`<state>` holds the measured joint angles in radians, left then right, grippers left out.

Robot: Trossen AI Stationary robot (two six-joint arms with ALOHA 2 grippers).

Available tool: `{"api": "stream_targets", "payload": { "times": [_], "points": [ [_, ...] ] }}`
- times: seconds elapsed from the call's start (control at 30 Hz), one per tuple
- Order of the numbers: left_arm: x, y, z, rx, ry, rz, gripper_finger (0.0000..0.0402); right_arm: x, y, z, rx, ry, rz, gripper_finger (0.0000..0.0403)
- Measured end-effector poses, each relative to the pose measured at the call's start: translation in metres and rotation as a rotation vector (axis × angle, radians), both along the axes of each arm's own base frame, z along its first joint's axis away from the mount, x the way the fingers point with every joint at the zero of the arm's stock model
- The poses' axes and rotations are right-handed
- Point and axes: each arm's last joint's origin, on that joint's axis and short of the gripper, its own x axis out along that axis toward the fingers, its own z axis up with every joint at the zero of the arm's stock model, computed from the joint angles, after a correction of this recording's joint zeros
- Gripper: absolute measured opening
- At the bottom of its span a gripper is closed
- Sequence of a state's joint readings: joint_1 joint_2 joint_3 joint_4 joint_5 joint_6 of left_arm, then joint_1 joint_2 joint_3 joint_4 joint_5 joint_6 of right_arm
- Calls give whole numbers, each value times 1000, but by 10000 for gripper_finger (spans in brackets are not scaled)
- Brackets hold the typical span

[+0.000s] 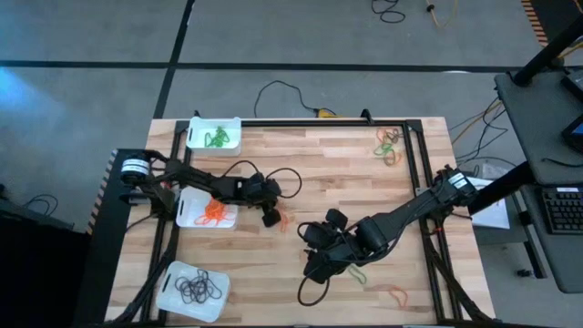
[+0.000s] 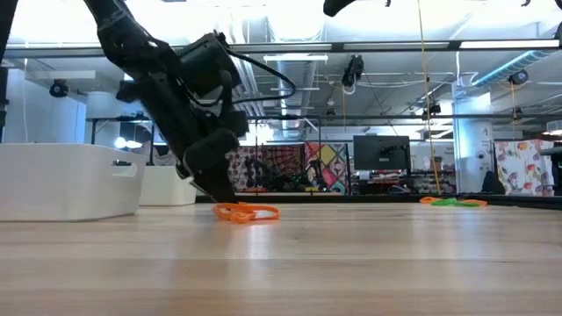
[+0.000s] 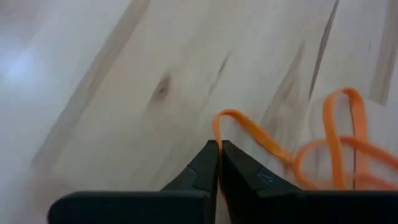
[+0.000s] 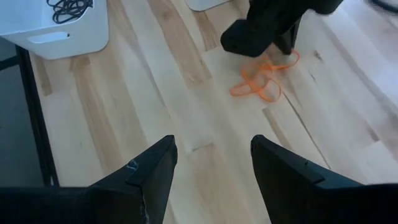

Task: Sort rubber bands into baskets
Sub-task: Put the orange rubber band into the middle white bin

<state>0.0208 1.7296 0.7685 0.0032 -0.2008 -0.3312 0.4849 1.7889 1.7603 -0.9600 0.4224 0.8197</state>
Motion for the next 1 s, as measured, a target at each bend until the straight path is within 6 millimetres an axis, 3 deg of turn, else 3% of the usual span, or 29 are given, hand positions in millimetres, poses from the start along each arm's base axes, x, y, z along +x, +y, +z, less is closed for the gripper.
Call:
{"api": "stream_targets", "payload": {
  "times": [0.2,0.37,0.6,0.77,1.0],
  "points": [
    [-20,-1,54,1,-76,-2,0,4,-8,0,-44,10,33,201],
    [-62,-5,105,-31,-32,28,0,8,-16,0,-75,14,61,201],
    [-128,-5,152,-119,260,220,0,20,-28,4,-120,-36,120,201],
    [-141,-5,143,-182,319,401,0,30,-35,8,-140,-94,146,201],
    [-132,-7,85,-264,309,451,0,29,-30,8,-105,-100,174,201]
  ]
}}
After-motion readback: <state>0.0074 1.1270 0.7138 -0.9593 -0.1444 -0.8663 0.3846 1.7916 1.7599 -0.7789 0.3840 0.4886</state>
